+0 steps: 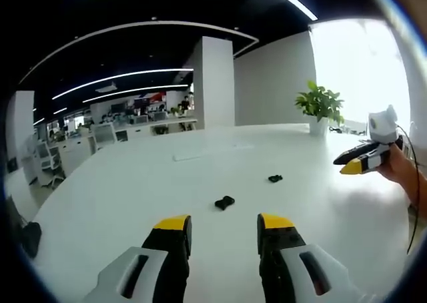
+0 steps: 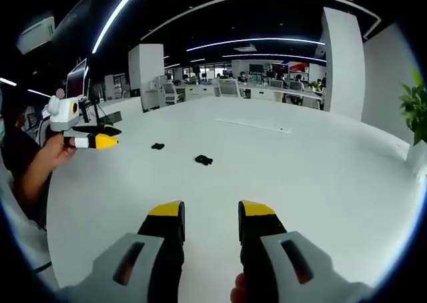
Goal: Snap the two parts of the plastic buckle together until the buckle closes and remains connected.
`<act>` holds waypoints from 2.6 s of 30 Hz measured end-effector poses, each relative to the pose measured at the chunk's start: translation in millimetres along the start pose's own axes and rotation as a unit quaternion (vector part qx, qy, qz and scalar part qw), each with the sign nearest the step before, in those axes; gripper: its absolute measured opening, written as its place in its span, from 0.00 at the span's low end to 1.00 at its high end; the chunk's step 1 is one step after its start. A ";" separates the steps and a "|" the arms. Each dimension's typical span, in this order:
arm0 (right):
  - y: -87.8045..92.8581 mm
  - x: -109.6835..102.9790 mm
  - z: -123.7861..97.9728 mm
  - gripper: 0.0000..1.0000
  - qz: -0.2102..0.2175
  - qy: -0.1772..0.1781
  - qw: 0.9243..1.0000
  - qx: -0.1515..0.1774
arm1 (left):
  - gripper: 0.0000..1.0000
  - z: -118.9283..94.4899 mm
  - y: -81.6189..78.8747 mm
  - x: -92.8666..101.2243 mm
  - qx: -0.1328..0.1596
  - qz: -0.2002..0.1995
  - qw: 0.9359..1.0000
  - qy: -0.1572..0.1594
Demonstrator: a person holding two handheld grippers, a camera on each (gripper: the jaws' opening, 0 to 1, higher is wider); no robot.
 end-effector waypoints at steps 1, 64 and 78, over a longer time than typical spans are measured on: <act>-0.5 0.2 0.5 0.32 0.000 -0.001 1.000 0.000 | 0.40 0.5 -0.5 -0.4 -0.001 0.001 1.000 0.000; -32.5 9.5 34.3 0.31 -0.031 -0.044 0.998 -0.015 | 0.37 26.7 -8.3 -1.7 -0.025 0.006 0.999 0.033; -33.1 12.0 41.5 0.31 -0.026 -0.058 0.998 -0.020 | 0.36 35.8 -10.6 0.2 -0.035 0.012 0.998 0.041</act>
Point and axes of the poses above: the point that each gripper's makers call its tool centre point, and the gripper's own axes: z roughly forward along the fingers, x roughly to its right, y roughly out of its underside, the point moved 2 cm from there along -z, roughly backward along the fingers, and after that the axes turned 9 degrees about -x, right-handed, at the moved point
